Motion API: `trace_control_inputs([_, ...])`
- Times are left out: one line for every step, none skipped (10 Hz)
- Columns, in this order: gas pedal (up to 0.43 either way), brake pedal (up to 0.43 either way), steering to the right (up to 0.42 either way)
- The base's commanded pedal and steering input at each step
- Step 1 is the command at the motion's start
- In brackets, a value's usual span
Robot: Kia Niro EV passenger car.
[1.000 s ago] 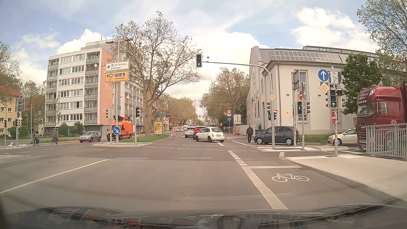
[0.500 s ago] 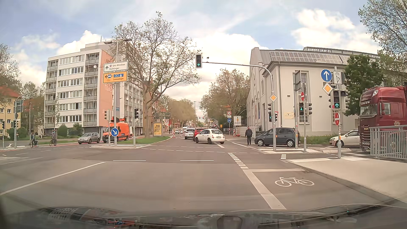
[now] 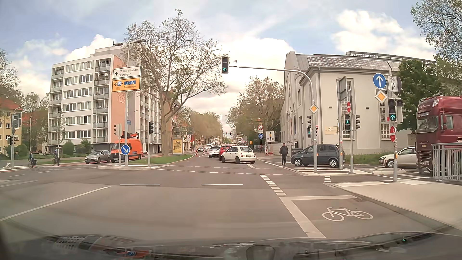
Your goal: Follow the waypoints while adhering to traffic rules and regulations
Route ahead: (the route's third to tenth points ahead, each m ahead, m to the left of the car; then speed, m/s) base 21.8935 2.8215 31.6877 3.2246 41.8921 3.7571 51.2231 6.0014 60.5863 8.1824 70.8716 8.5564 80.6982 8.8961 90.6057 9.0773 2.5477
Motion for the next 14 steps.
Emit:
trace_control_inputs([0.358, 0.000, -0.001])
trace_control_inputs([0.350, 0.000, -0.004])
trace_control_inputs([0.331, 0.000, -0.007])
trace_control_inputs([0.311, 0.000, -0.012])
trace_control_inputs([0.299, 0.000, -0.015])
trace_control_inputs([0.280, 0.000, -0.015])
trace_control_inputs([0.268, 0.000, -0.015])
trace_control_inputs([0.240, 0.000, -0.015])
trace_control_inputs([0.197, 0.000, -0.015])
trace_control_inputs([0.177, 0.000, -0.015])
trace_control_inputs([0.157, 0.000, -0.015])
trace_control_inputs([0.150, 0.000, -0.015])
trace_control_inputs([0.130, 0.000, -0.015])
trace_control_inputs([0.079, 0.000, -0.015])
